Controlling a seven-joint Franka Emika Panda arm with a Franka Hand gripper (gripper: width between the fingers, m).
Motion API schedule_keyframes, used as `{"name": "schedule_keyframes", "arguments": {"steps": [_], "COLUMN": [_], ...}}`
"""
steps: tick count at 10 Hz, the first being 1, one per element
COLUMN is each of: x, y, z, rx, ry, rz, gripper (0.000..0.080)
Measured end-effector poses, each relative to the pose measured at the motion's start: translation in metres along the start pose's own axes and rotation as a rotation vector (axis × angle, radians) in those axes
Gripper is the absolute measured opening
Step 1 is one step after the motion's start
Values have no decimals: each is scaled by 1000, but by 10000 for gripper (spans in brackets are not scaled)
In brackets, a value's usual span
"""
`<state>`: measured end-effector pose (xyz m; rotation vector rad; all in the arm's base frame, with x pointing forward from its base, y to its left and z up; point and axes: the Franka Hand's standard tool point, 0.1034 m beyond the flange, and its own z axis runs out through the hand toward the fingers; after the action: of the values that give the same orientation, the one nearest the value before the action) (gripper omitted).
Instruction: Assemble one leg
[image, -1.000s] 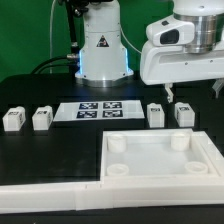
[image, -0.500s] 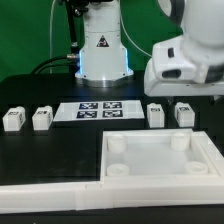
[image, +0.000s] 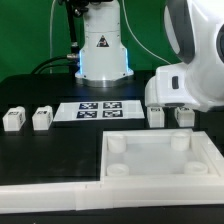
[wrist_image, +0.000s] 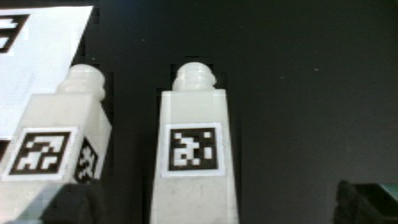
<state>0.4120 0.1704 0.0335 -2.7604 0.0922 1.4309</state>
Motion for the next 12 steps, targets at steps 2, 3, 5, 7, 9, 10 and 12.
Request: {"name": "schedule_keyframes", "arguments": {"steps": [2,3,5,7,9,10,12], "x": [0,0,-1,1,1,1,1], "y": [-1,-1,-1,-2,-2,-2,-2], "z": [15,21,35,35,36,36,36], "rx": [-5,-7,-14,-13,-13,-13,-13], "ry": [11,27,34,44,43,42,42], "rz": [0,1,3,1,1,1,1], "gripper": [649,649,649,649,529,356,288]}}
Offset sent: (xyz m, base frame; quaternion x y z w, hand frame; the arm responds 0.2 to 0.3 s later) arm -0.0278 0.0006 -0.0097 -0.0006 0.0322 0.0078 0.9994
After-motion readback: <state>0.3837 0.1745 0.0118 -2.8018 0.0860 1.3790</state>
